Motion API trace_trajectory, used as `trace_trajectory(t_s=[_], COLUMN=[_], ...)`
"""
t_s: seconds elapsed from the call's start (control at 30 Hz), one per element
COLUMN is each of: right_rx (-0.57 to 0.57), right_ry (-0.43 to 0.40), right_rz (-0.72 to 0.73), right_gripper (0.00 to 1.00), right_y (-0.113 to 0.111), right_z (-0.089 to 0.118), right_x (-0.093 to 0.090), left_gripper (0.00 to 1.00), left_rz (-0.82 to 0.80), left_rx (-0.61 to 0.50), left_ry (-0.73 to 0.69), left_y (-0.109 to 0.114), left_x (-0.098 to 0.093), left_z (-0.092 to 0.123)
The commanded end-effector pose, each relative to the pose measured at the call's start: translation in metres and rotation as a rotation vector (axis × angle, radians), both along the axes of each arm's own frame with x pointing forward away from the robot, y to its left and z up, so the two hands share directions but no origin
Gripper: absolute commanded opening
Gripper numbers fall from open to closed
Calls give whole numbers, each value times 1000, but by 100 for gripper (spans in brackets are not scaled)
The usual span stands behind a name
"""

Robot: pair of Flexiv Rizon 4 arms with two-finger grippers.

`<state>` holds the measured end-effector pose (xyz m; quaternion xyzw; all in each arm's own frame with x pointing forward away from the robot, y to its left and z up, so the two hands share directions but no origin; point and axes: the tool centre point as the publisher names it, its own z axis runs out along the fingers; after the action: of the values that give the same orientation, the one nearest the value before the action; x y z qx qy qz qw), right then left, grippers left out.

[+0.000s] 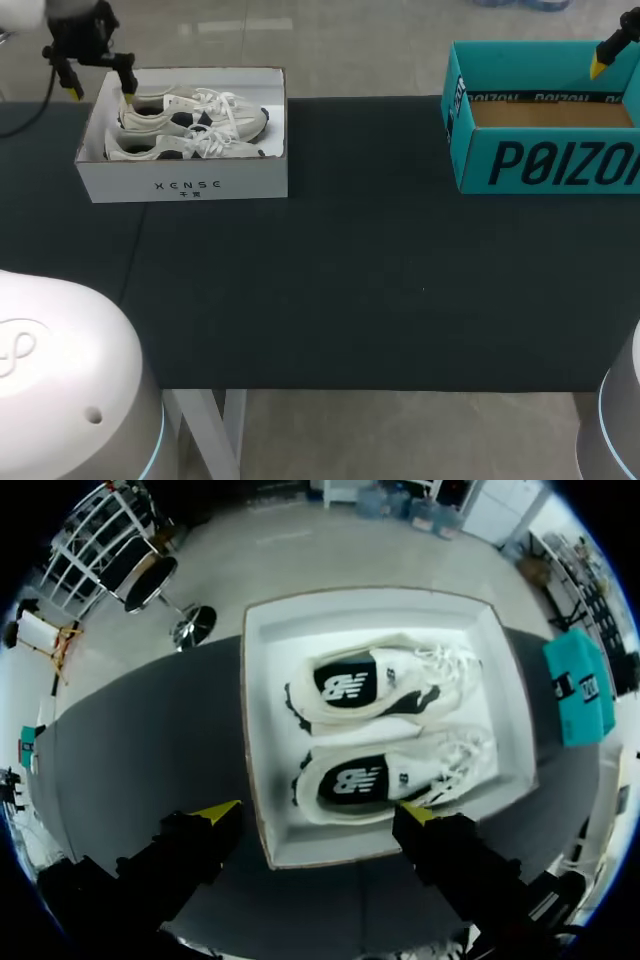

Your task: Take the shoe out of the shoebox, open the shoe tongue, remove and reinsert the insole, then place the shoe into the shoebox

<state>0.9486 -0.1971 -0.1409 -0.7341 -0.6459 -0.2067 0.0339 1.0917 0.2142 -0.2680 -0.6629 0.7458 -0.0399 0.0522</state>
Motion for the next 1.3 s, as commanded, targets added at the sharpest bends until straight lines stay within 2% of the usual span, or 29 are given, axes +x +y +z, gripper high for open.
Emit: trace_trajectory(t_s=[0.03,0.13,0.43,0.7,1.07,1.3], right_rx=[-2,-2,-2,-2,-2,-2], right_ry=[0,0,0,0,0,0], right_rz=[-1,-1,-1,-1,-1,-1], right_gripper=[100,100,100,100,100,100], right_y=[0,0,0,0,0,0], right_z=[0,0,0,0,0,0], right_x=[0,0,0,0,0,0], left_gripper=[100,100,100,100,100,100], left_rz=[-8,-37,-88,-85,-61,-2], left_rx=[-13,-43,-35,-47,-36,-52], left_ry=[8,24,52,61,100,89], left_y=[3,3,-5,-3,1,4], left_x=[6,10,8,7,-6,-3], left_z=[-17,-29,-63,-78,-95,-108])
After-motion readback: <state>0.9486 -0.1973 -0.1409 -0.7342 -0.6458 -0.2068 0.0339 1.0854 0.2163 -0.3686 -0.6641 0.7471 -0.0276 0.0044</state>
